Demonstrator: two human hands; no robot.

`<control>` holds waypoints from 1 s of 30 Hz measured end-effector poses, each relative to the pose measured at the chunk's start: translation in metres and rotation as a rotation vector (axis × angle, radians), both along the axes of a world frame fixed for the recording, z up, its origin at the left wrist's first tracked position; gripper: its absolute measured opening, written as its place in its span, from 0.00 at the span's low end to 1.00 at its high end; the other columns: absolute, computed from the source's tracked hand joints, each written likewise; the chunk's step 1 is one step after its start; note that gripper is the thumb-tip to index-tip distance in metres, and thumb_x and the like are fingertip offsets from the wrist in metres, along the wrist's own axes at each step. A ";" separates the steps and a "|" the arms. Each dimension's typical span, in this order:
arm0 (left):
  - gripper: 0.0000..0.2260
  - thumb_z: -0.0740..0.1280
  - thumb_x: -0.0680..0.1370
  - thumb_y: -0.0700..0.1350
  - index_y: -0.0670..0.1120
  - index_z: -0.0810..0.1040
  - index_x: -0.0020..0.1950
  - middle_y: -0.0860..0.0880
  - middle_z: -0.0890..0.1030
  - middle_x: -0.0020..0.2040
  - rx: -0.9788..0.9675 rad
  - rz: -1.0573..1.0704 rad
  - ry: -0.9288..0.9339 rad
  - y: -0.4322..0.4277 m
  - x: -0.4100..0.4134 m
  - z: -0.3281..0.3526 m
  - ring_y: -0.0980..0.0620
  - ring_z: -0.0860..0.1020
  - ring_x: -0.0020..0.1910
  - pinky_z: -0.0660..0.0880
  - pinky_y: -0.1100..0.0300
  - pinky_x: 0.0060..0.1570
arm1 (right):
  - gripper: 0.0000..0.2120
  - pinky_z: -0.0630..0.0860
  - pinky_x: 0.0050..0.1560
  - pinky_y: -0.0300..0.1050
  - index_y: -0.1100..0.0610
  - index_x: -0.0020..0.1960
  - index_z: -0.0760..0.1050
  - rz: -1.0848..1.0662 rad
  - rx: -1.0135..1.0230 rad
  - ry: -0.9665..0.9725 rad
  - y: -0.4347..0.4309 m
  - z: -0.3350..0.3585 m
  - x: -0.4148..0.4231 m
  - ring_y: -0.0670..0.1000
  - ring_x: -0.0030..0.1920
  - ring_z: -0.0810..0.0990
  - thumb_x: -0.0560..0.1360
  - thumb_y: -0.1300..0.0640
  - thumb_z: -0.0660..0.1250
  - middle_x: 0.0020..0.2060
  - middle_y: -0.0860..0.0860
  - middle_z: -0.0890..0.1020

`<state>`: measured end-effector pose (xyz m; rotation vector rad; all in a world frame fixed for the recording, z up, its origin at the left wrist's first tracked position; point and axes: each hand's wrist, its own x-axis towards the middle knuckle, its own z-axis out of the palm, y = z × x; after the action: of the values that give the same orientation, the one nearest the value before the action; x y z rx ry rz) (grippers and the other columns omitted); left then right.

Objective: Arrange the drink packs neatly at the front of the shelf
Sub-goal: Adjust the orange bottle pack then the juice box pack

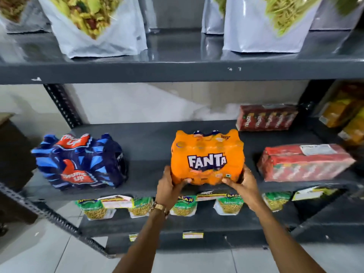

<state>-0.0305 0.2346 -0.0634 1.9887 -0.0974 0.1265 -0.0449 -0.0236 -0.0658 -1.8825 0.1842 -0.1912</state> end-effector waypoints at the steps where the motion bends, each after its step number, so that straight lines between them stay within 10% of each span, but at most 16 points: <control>1: 0.23 0.74 0.67 0.57 0.53 0.66 0.53 0.53 0.79 0.46 0.000 0.004 -0.011 0.000 -0.001 0.001 0.60 0.77 0.38 0.71 0.74 0.31 | 0.40 0.78 0.55 0.49 0.56 0.66 0.69 0.001 0.009 -0.004 0.002 -0.003 0.000 0.54 0.56 0.81 0.58 0.45 0.77 0.55 0.52 0.82; 18: 0.24 0.75 0.68 0.52 0.51 0.67 0.57 0.49 0.79 0.55 -0.063 -0.024 0.030 0.023 0.004 0.000 0.52 0.80 0.51 0.80 0.55 0.48 | 0.24 0.77 0.50 0.36 0.50 0.60 0.70 0.047 0.061 -0.028 0.021 -0.001 -0.004 0.45 0.52 0.81 0.68 0.55 0.75 0.53 0.49 0.81; 23: 0.24 0.74 0.63 0.59 0.58 0.67 0.54 0.55 0.78 0.54 -0.113 -0.039 0.054 0.024 0.005 0.000 0.57 0.79 0.52 0.78 0.64 0.45 | 0.27 0.78 0.55 0.44 0.54 0.65 0.69 0.066 0.085 -0.025 0.020 -0.003 -0.007 0.49 0.56 0.81 0.69 0.55 0.75 0.57 0.52 0.81; 30: 0.26 0.75 0.63 0.56 0.59 0.66 0.56 0.50 0.77 0.59 -0.183 -0.029 0.097 0.018 -0.001 0.006 0.46 0.78 0.59 0.79 0.49 0.55 | 0.34 0.75 0.63 0.57 0.55 0.70 0.65 0.105 0.074 -0.001 0.018 0.002 -0.009 0.55 0.62 0.78 0.68 0.51 0.74 0.63 0.55 0.78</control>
<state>-0.0311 0.2529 -0.0573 1.8070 -0.0504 0.0190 -0.0540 -0.0056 -0.0641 -1.8135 0.0899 -0.1121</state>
